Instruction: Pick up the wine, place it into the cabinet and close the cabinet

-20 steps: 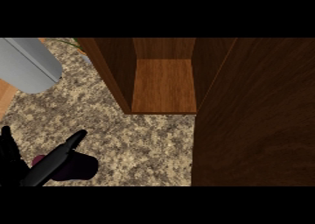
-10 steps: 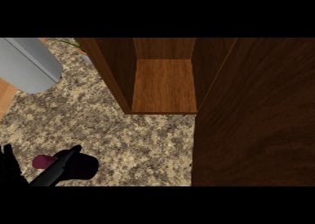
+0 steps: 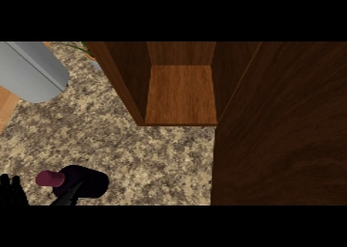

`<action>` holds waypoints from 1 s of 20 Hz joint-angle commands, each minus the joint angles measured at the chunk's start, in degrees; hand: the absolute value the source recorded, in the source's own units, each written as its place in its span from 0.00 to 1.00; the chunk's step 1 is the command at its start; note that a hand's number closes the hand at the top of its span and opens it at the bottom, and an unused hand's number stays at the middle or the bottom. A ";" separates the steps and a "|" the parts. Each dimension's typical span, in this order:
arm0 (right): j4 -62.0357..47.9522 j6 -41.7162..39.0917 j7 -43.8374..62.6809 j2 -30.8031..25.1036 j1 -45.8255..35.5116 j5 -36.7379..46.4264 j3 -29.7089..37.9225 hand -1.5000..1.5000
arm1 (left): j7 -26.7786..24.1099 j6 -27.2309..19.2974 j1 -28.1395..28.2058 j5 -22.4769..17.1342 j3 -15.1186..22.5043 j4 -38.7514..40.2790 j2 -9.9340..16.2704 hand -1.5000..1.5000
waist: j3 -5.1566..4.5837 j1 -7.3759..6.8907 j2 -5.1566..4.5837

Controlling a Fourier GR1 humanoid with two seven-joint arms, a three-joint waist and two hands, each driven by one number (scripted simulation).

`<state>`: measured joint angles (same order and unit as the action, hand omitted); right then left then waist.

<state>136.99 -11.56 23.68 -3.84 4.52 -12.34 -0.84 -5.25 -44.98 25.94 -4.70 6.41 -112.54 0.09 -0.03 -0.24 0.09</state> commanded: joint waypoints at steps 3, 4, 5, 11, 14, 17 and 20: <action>-2.51 -4.81 -3.52 -2.64 2.06 -7.83 7.27 0.00 | -6.27 -0.47 -0.37 -3.62 1.55 6.22 -0.08 0.00 | 0.04 0.23 -0.04; 1.34 1.82 4.24 -0.63 -3.45 -1.86 1.44 0.00 | -7.46 5.67 -0.10 -7.05 -5.54 7.09 0.50 0.00 | -0.01 -0.03 -0.03; 0.17 -0.05 -1.25 1.93 1.57 2.95 -2.31 0.00 | -8.11 3.58 3.60 -6.60 -0.48 4.37 -0.08 0.00 | 0.02 0.00 -0.01; 1.75 -1.73 -1.19 0.62 2.69 -1.91 1.24 0.00 | -11.95 4.29 0.16 -9.40 -1.38 10.89 -0.09 0.00 | 0.03 0.20 -0.04; 3.11 2.64 4.07 1.79 -1.63 2.97 -2.64 0.00 | -17.23 12.00 0.80 -16.17 -6.69 15.97 0.36 0.00 | -0.02 -0.06 -0.02; 1.89 -1.73 0.16 -0.32 0.69 -1.50 1.36 0.00 | -17.93 10.28 -4.90 -16.95 -6.84 22.70 0.69 0.00 | 0.02 0.28 -0.06; 1.12 -3.65 -1.75 -0.78 4.20 -4.48 4.31 0.00 | -23.20 6.94 -1.07 -18.35 -0.12 22.24 -0.08 0.00 | 0.04 0.29 -0.03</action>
<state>137.19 -12.54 23.82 -3.52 5.17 -12.03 -0.07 -25.19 -36.00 24.83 -21.62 2.98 -92.38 0.12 -0.03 -0.10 0.06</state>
